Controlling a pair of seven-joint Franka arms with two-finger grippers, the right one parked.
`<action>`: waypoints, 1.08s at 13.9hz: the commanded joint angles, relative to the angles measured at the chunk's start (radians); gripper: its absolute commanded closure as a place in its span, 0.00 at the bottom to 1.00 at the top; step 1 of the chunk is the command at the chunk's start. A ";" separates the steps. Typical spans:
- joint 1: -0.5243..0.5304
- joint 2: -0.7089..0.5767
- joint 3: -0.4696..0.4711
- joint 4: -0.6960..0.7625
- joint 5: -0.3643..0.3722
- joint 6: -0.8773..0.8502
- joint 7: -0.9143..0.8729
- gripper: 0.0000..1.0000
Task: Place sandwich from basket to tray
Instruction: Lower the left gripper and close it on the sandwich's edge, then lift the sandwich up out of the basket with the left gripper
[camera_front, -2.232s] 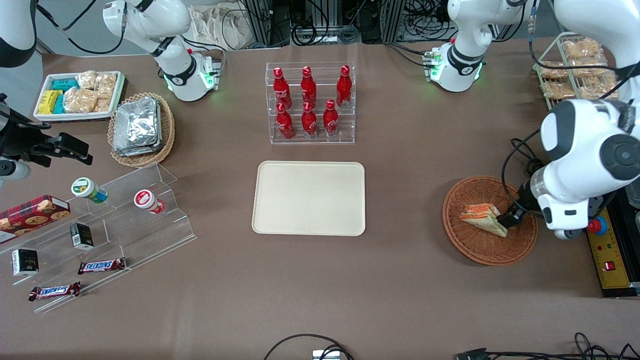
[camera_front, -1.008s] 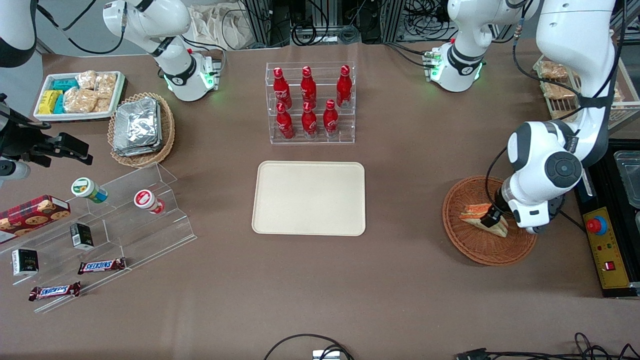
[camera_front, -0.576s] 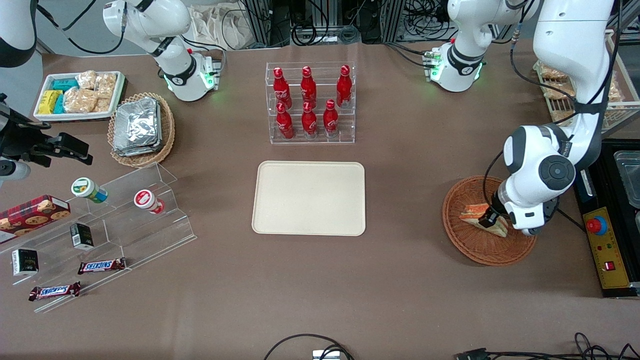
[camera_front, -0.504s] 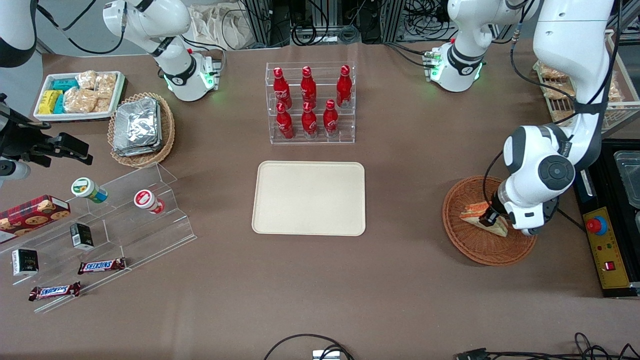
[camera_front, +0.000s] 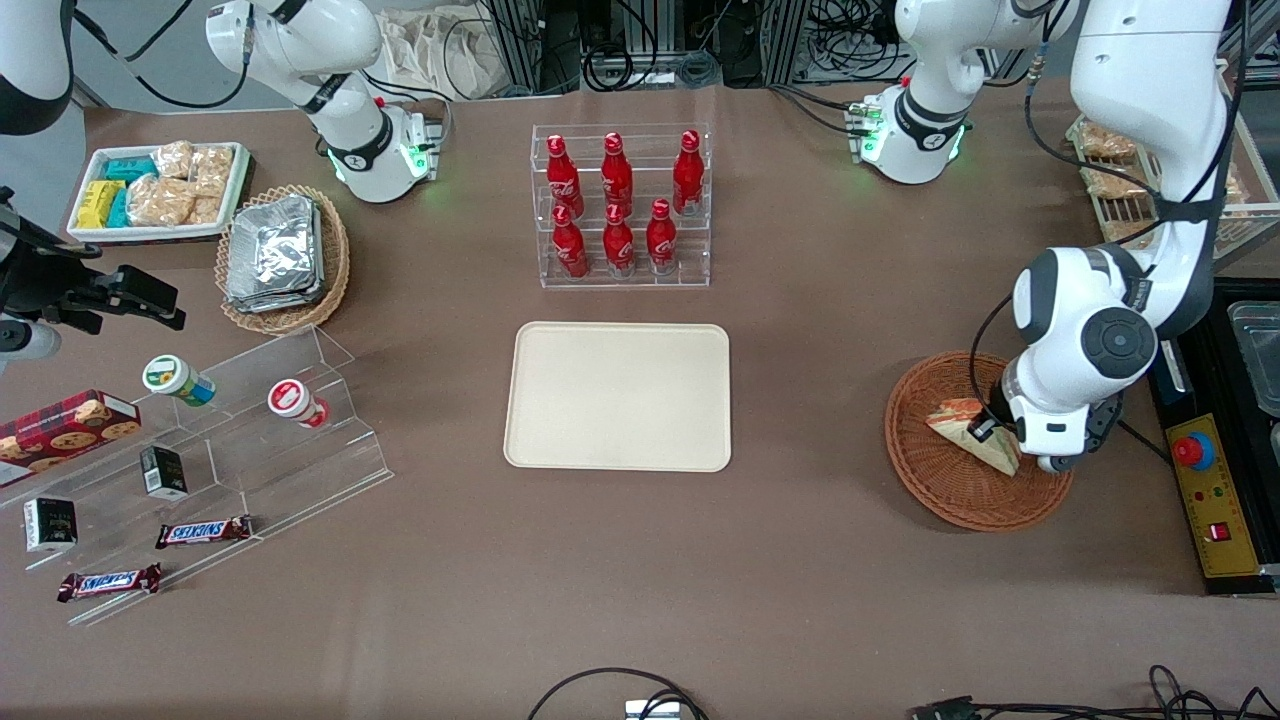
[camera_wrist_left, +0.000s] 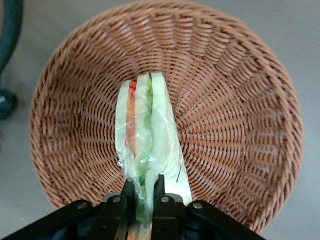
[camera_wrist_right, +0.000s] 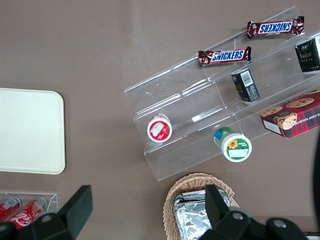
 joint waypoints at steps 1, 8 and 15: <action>-0.002 -0.068 0.004 0.034 0.010 -0.112 0.179 1.00; -0.011 -0.097 -0.047 0.380 0.009 -0.499 0.546 1.00; -0.016 -0.097 -0.342 0.619 0.009 -0.699 0.614 1.00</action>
